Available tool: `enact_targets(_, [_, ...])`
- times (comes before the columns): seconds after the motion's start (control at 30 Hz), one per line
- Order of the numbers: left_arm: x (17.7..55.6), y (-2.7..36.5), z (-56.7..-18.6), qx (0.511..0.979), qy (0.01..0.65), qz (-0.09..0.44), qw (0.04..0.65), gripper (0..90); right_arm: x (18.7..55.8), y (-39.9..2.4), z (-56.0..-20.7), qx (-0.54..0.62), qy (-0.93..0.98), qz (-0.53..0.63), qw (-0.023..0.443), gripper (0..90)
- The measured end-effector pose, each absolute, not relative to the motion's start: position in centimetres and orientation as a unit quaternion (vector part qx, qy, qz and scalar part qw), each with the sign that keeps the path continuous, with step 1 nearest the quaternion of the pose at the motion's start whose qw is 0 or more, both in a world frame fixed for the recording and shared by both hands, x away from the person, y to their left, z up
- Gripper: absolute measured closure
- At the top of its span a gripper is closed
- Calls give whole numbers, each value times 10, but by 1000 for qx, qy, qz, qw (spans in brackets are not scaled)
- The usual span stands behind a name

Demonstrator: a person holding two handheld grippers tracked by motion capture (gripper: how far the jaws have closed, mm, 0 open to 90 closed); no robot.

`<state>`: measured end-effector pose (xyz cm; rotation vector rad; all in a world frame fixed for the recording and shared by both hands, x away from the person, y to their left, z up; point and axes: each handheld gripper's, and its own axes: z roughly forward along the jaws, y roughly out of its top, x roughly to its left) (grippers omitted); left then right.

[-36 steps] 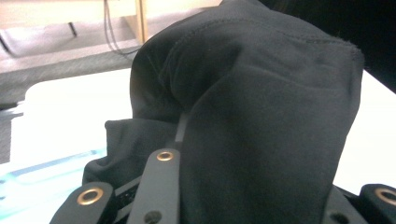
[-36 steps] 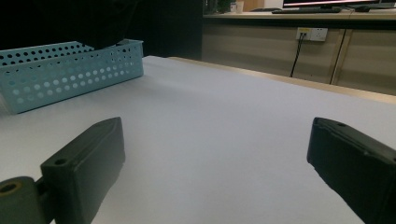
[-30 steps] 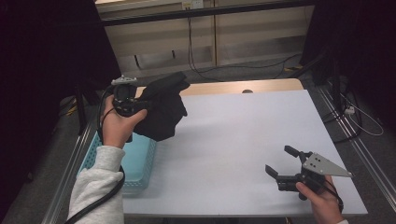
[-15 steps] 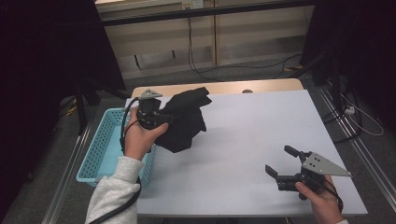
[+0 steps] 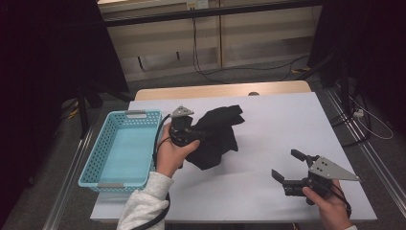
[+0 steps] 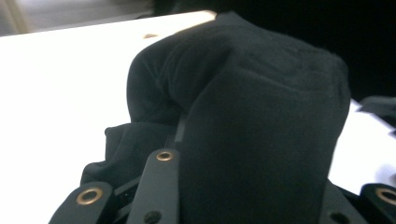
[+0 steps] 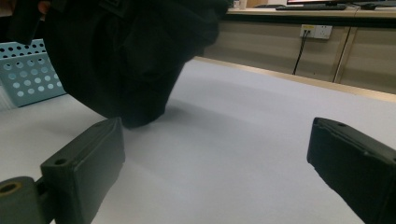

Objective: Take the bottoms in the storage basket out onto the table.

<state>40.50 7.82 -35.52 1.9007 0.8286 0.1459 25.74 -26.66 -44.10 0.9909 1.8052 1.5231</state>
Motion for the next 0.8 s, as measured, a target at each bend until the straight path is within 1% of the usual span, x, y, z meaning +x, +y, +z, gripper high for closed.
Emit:
enact_targets(0.03, [404,73,-359,792,330,60,510,704,258,-267,-441,371,676,569,287,33])
enact_targets(0.07, [404,69,-364,792,323,67,513,653,258,-267,-441,371,676,569,285,33])
enact_targets(0.13, [405,67,-373,788,320,93,518,428,258,-267,-442,372,677,567,286,33])
enact_targets(0.17, [405,67,-373,788,320,93,518,370,258,-267,-442,372,677,567,286,33])
enact_targets(0.2, [405,69,-379,790,321,109,511,331,258,-267,-442,372,678,566,286,33])
enact_targets(0.27, [405,74,-384,793,317,127,504,207,258,-266,-441,370,680,564,288,33])
enact_targets(0.3, [405,78,-385,793,323,127,500,188,258,-265,-441,368,681,563,290,33])
enact_targets(0.37, [404,85,-387,794,327,125,497,181,259,-263,-441,364,685,559,293,32])
enact_targets(0.53, [401,99,-393,798,327,147,485,143,264,-261,-441,362,694,548,295,30])
enact_targets(0.8, [399,108,-409,798,342,130,479,113,274,-253,-442,362,707,535,288,22])
